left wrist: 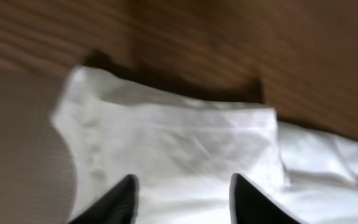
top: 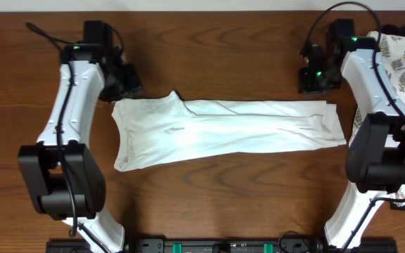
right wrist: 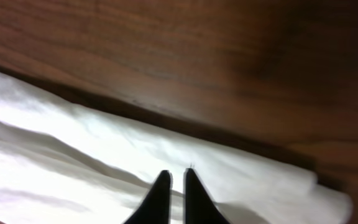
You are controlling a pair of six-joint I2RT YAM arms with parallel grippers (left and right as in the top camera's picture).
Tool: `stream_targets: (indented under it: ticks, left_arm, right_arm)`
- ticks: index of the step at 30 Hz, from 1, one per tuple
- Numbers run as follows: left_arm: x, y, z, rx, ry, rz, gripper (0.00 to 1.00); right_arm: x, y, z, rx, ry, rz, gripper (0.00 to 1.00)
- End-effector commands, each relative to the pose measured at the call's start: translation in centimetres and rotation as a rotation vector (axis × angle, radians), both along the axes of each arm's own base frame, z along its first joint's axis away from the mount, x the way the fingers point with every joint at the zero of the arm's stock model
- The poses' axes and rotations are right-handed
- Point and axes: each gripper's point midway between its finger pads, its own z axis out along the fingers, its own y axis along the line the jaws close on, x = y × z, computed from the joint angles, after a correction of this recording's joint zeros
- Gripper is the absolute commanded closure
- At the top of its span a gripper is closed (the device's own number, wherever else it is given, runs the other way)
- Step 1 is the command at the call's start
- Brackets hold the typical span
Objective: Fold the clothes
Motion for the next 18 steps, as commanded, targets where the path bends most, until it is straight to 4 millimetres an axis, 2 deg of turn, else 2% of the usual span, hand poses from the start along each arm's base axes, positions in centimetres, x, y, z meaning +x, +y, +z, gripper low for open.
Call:
stream_targets:
  ticks: [1, 4, 5, 9, 18]
  left_arm:
    - [-1.0, -2.0, -1.1, -0.011, 0.041, -0.051, 0.68]
    - [-1.7, -2.6, -2.2, 0.020, 0.072, -0.071, 0.77]
    - [-2.2, -2.8, -2.9, 0.023, 0.093, -0.076, 0.77]
    - [-2.8, -2.8, -4.2, 0.025, 0.118, -0.078, 0.77]
    - [-4.3, -2.6, -7.6, 0.028, 0.211, -0.077, 0.77]
  right_arm:
    - [-0.8, 1.2, -0.4, -0.001, 0.009, 0.024, 0.99]
    - [-1.1, 1.7, -1.8, -0.002, 0.011, 0.035, 0.99]
    - [-1.3, 1.8, -2.6, -0.001, 0.011, 0.034, 0.99]
    - [-1.8, 1.8, -3.7, -0.001, 0.017, 0.032, 0.99]
    - [-3.1, 1.9, -5.0, -0.001, 0.055, 0.033, 0.99]
